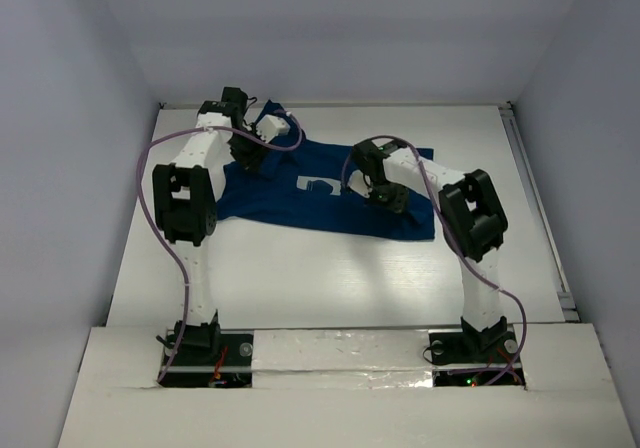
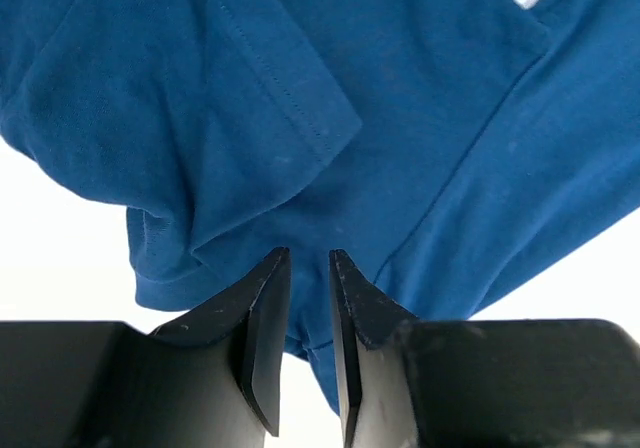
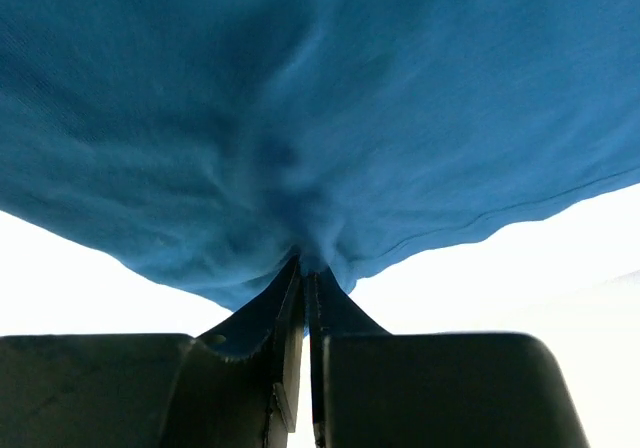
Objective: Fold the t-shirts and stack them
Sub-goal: Fold the flattened tshirt in 1/3 of the way
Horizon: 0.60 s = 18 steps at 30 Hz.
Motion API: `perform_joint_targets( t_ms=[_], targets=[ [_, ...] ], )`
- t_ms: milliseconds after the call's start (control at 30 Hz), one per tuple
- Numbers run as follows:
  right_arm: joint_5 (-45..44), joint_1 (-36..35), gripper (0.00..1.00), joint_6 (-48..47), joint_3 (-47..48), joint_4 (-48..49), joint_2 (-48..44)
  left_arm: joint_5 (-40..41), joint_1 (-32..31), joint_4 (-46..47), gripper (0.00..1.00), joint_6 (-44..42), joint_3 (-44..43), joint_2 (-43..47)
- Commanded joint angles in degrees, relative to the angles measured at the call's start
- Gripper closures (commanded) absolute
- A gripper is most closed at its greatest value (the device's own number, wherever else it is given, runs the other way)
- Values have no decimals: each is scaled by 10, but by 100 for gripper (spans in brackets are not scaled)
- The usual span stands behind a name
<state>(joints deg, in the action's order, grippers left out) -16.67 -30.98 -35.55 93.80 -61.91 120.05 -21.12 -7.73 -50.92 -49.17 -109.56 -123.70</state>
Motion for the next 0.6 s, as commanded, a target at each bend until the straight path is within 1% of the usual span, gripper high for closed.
perform_joint_targets(
  t_ms=[0,100,200,233,267,300,367,467,500,567],
  targets=[
    [-43,-1,93,7,-19,-5,1,-21,-3,6,81,11,-10,7],
    [-74,-1,90,21,-17,-18,26,-18,-8,6,82,13,-7,7],
    [-94,-1,93,29,-10,-31,46,-16,-13,9,83,14,-3,12],
    [-100,-1,93,34,-11,-34,49,-15,-13,8,83,13,-2,14],
    [-113,-1,91,36,-13,-37,50,-15,-13,11,83,14,-1,14],
    [-120,-1,86,38,-14,-36,55,-16,-13,12,83,13,3,15],
    [-131,-1,86,43,-13,-30,58,-16,-13,13,84,11,8,16],
    [-146,-1,86,49,5,-16,67,-14,-13,20,84,9,17,16],
    [-159,-1,89,52,11,-10,72,-13,-13,25,84,9,24,17],
    [-178,-1,90,56,16,-3,78,-12,-13,34,85,9,34,21]
  ],
)
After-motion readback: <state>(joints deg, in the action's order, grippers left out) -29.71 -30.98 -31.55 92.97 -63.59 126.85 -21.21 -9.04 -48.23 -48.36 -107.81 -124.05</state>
